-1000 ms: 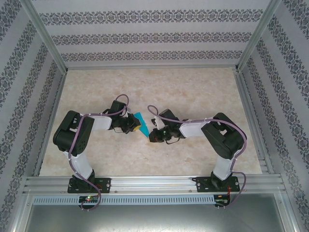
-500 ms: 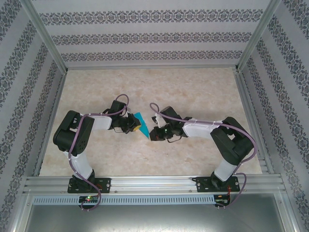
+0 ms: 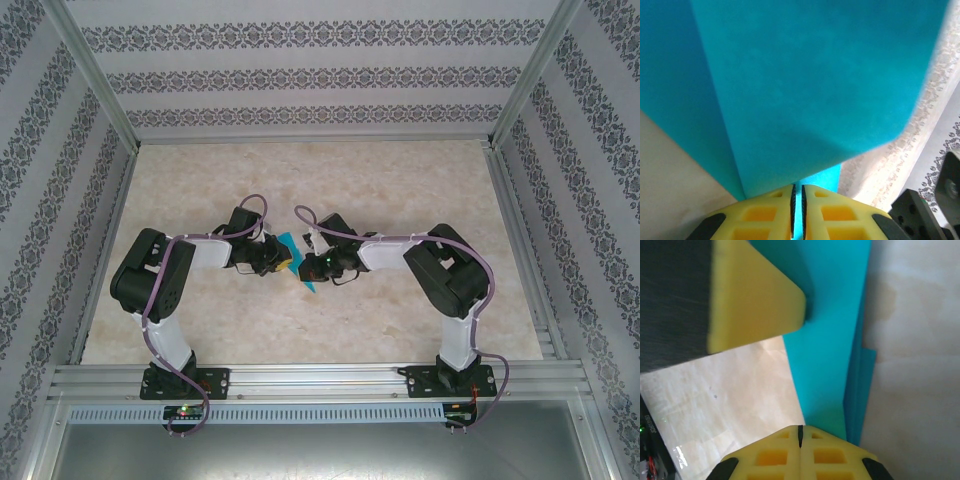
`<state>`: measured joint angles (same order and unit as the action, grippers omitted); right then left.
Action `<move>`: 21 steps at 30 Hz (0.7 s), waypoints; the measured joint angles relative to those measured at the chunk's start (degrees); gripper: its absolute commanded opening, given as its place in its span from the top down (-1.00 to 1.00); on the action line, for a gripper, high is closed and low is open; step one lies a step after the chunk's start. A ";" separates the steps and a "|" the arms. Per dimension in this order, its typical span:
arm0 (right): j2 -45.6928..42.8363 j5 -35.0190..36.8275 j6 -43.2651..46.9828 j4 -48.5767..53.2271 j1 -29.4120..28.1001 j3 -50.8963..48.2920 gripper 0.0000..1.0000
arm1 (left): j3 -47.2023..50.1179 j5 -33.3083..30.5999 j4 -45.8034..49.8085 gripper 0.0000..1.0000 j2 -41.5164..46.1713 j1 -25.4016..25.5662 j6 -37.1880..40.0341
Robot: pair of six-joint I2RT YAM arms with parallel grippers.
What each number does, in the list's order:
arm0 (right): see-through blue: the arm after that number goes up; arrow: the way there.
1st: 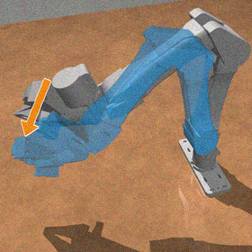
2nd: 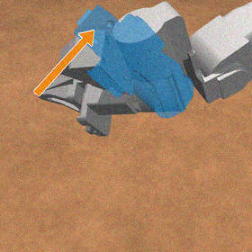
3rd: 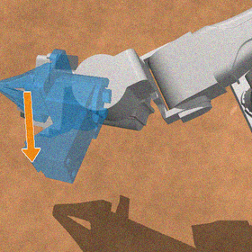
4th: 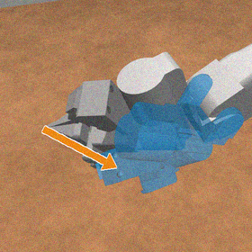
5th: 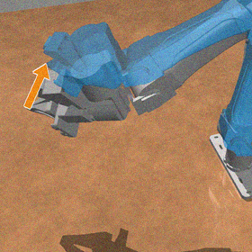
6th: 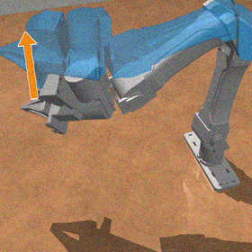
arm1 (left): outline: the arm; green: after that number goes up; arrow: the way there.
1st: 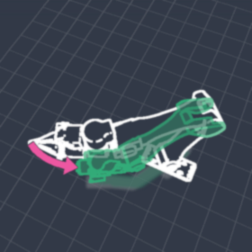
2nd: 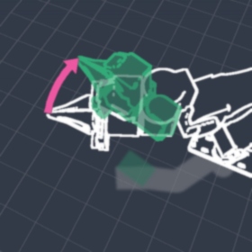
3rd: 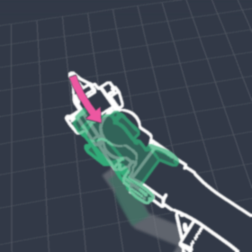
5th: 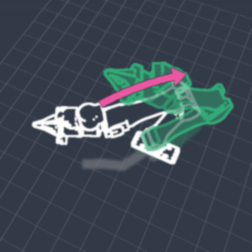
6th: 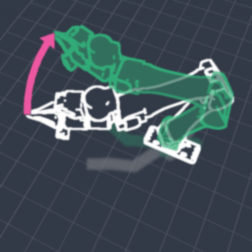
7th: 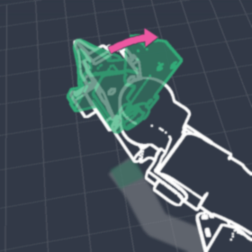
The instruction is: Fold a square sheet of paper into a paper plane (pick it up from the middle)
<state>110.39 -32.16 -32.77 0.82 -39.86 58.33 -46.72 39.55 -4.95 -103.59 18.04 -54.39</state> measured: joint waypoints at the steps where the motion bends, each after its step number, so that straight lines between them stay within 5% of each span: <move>1: 0.02 0.00 0.02 0.04 0.00 0.02 0.99 | -0.07 0.15 0.00 0.61 0.00 0.00 0.22; 7: 0.02 0.46 0.55 0.74 0.00 0.26 0.99 | -0.46 0.90 0.24 0.40 0.42 0.02 3.26; 21: 0.26 0.90 1.73 2.19 0.00 1.01 0.98 | -5.31 -6.54 7.17 0.34 1.86 0.22 13.97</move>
<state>110.65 -31.27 -31.05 3.01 -39.86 59.33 -52.03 33.01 2.22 -101.73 18.26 -40.42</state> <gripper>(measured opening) 0.040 0.330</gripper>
